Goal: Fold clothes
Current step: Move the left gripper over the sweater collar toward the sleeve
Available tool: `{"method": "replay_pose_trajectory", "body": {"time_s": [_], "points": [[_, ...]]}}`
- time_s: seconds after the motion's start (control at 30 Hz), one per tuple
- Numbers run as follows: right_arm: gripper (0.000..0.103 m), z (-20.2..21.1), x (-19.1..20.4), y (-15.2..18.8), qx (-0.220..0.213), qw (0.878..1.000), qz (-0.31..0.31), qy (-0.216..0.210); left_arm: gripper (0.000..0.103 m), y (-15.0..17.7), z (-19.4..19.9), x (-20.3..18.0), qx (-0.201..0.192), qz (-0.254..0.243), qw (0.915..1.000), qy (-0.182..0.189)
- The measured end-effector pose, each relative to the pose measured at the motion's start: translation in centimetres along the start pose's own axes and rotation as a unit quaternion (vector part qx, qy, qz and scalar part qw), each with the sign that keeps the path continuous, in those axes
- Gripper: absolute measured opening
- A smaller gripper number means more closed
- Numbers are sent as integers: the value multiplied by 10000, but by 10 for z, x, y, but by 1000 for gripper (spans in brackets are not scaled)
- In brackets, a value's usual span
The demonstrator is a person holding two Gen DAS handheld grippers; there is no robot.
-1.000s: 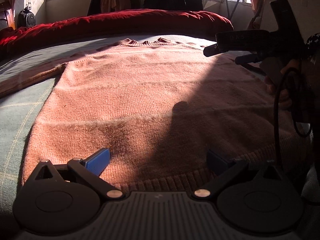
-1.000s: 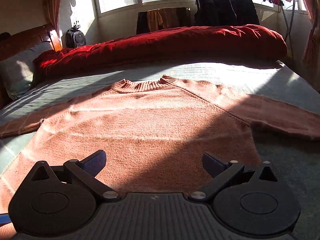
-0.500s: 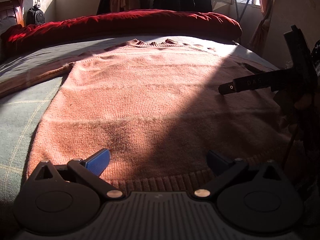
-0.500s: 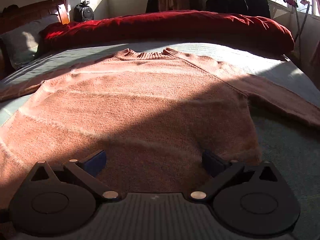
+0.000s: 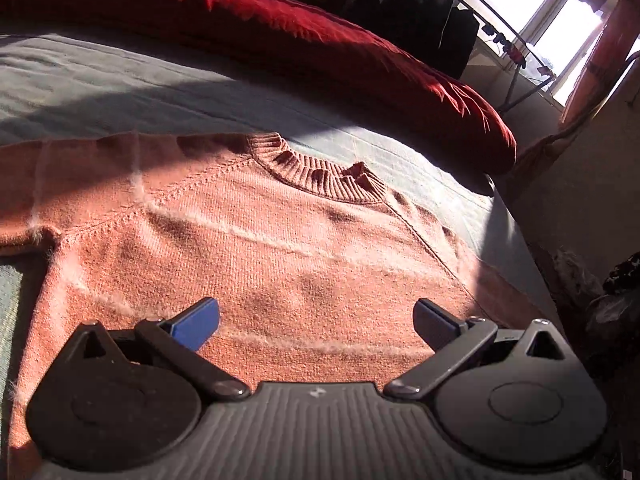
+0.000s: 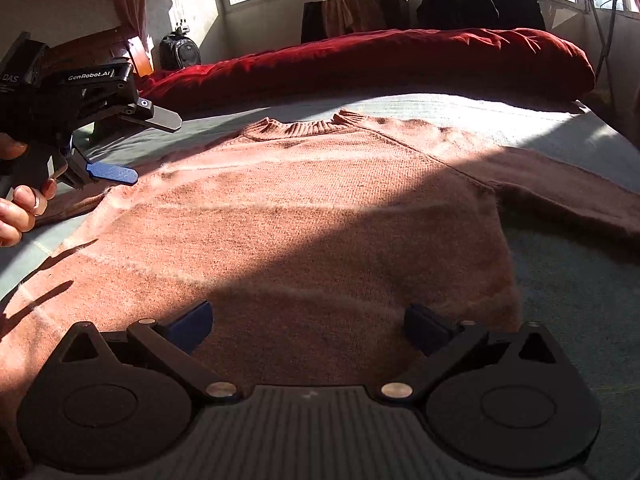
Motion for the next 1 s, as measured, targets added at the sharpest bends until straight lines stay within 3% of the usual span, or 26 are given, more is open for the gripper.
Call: {"method": "replay_pose_trajectory", "body": {"time_s": [0.07,0.23,0.33,0.4,0.53,0.77,0.9,1.0], "points": [[103,2,-2,0,-22,10000,-61,-59,102,-21,-26,1,155,244,9996,2],[103,0,0,0,-15,10000,-43,-46,102,-20,-54,8,185,397,9990,6],[103,-2,1,-1,-15,10000,-50,-21,102,-31,-58,8,126,397,9988,-256],[103,-3,3,-1,-13,10000,-62,-35,102,-36,-52,8,95,608,9979,-192],[103,-4,4,-1,-15,9999,-113,-112,102,-34,-43,-7,14,377,9991,176],[103,-8,5,-5,46,9998,-193,-50,102,-14,-53,-7,210,238,9995,42],[103,-7,5,-11,41,9991,-379,-156,102,-12,-30,-10,383,100,9992,-89],[103,-8,8,-20,16,9966,-695,-436,102,-25,1,-7,111,-2,9999,-79]]}}
Point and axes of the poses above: each gripper's, at about its wrist camera, not at the fingertips, and z roughly against the way its jaws point, x to its left, y to its underside, the point moved 3 cm from there along -z, roughly the way its jaws point, and after that the axes turned 7 degrees about -y, right-handed, at the moved point
